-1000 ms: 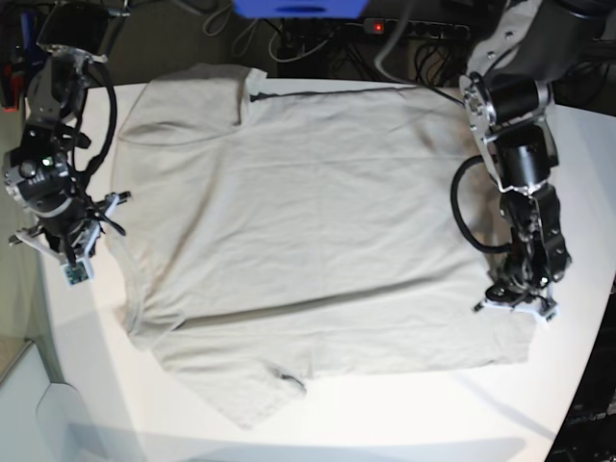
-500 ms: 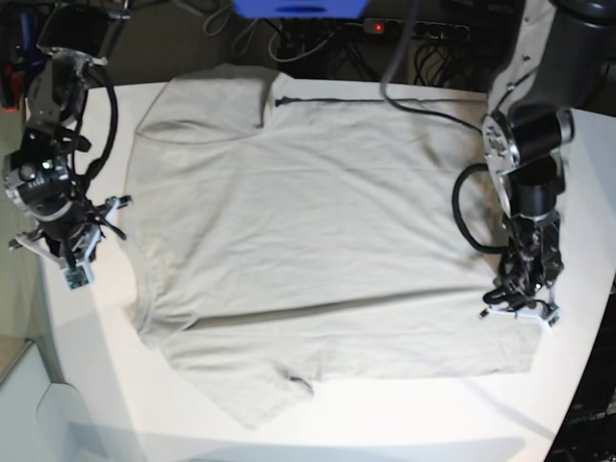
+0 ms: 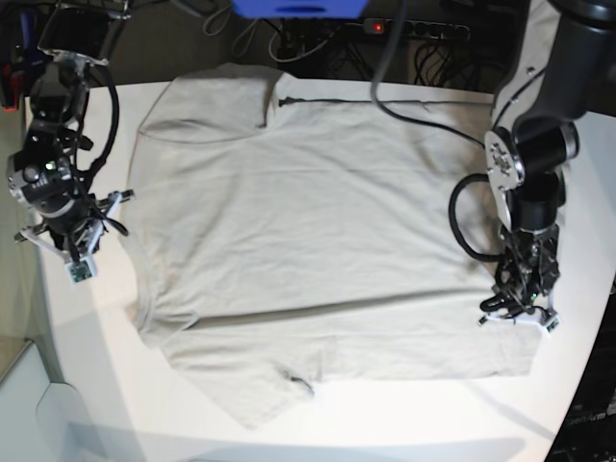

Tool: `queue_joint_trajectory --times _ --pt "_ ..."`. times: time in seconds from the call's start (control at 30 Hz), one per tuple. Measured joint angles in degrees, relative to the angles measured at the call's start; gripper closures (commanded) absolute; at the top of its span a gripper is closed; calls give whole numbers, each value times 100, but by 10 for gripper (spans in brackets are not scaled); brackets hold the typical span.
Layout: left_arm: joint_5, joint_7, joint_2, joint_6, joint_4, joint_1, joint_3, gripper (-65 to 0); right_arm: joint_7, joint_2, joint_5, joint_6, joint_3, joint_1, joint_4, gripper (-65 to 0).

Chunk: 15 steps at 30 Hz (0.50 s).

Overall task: Layout the t-shirt on the table in an organized manner, then fold the t-shirt properly
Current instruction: 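Grasp the shirt sides with both grippers and pull them outward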

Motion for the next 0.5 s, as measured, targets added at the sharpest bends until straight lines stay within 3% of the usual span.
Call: queue_joint_trajectory --times 0.23,0.37,0.5 --pt "-63 404 90 0 245 -208 -15 -3 2 -2 0 0 0 -59 20 -59" --pt "-72 1075 249 35 1344 -103 -42 -2 -4 2 -2 2 0 -328 380 -60" --pt "-46 2033 391 37 3121 413 -48 -5 -22 0 2 26 0 -645 802 -60"
